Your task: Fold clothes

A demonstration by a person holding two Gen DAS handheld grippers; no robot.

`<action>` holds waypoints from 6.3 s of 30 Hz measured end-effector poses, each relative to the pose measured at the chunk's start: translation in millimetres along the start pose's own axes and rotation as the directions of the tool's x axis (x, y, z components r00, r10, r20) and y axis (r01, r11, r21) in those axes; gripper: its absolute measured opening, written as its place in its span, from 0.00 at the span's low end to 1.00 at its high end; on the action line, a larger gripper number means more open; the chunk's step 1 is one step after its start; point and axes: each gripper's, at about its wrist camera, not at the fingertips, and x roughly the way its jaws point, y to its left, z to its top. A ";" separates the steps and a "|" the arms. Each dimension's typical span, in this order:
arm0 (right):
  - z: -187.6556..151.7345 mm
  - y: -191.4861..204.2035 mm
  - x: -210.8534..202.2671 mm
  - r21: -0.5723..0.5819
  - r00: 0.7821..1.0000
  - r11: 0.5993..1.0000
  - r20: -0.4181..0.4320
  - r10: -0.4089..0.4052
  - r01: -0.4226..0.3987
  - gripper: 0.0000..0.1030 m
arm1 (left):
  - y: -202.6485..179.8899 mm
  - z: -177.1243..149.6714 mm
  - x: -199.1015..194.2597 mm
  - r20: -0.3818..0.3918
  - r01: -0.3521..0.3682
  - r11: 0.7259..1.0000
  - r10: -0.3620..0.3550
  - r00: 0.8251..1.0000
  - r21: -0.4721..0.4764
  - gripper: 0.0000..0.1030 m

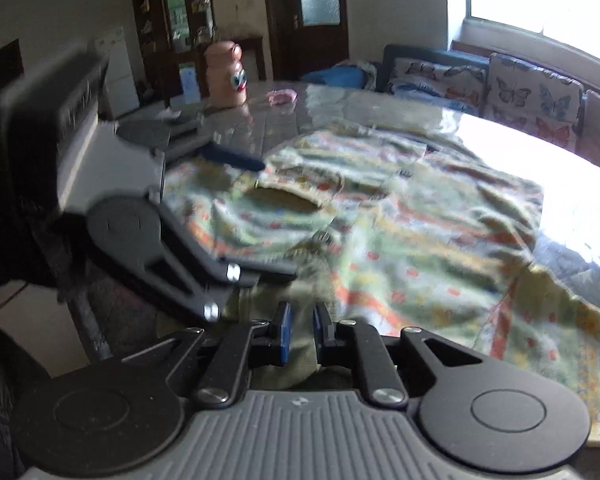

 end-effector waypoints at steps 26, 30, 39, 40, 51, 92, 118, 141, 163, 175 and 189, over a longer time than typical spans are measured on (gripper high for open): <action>1.1 -66.0 -7.1 0.195 0.966 0.952 0.063 -0.252 0.236 0.31 | -10.9 15.0 10.4 -0.015 -0.014 1.000 0.014 1.000 -0.004 1.00; 1.6 -89.2 4.4 0.202 0.950 0.934 0.047 -0.310 0.295 0.32 | -12.1 13.5 12.7 -0.026 -0.015 1.000 0.015 1.000 0.004 1.00; -5.7 -131.1 12.0 0.282 0.924 0.888 0.015 -0.383 0.364 0.34 | -11.6 11.0 14.2 -0.046 -0.015 1.000 0.015 0.999 0.006 1.00; -8.7 -134.7 8.4 0.293 0.919 0.880 0.015 -0.394 0.373 0.35 | -11.4 10.8 14.6 -0.048 -0.014 1.000 0.015 0.999 0.006 1.00; -38.6 -195.5 -24.8 0.406 0.857 0.779 -0.019 -0.515 0.478 0.35 | -11.4 12.2 17.7 -0.061 -0.010 1.000 0.011 0.998 0.012 1.00; -87.4 -208.2 -99.5 0.613 0.694 0.512 -0.083 -0.715 0.602 0.07 | -21.1 44.2 15.2 0.004 -0.033 0.999 0.033 0.999 0.034 1.00; 49.0 -127.8 -137.9 0.473 0.815 0.836 0.343 -0.467 0.279 0.07 | -29.7 50.7 33.6 0.001 0.002 1.000 -0.002 1.000 0.030 1.00; 68.6 32.7 26.9 -0.037 0.997 0.999 0.074 0.020 -0.018 0.22 | 76.0 -25.2 -42.1 -0.068 -0.283 0.928 0.274 0.959 -0.244 1.00; 6.7 -80.0 -0.7 0.244 0.962 0.932 -0.011 -0.275 0.269 0.22 | 49.6 6.1 -4.5 -0.033 -0.119 0.963 0.114 0.993 -0.241 0.89; 15.8 -94.8 34.6 0.245 0.967 0.937 -0.003 -0.256 0.249 0.27 | 53.0 1.6 17.9 -0.094 -0.023 0.945 -0.009 0.996 -0.326 0.47; 27.8 -79.1 36.0 0.190 0.973 0.956 0.015 -0.231 0.224 0.38 | 42.3 -1.7 4.2 -0.069 -0.142 0.961 0.129 0.989 -0.238 0.43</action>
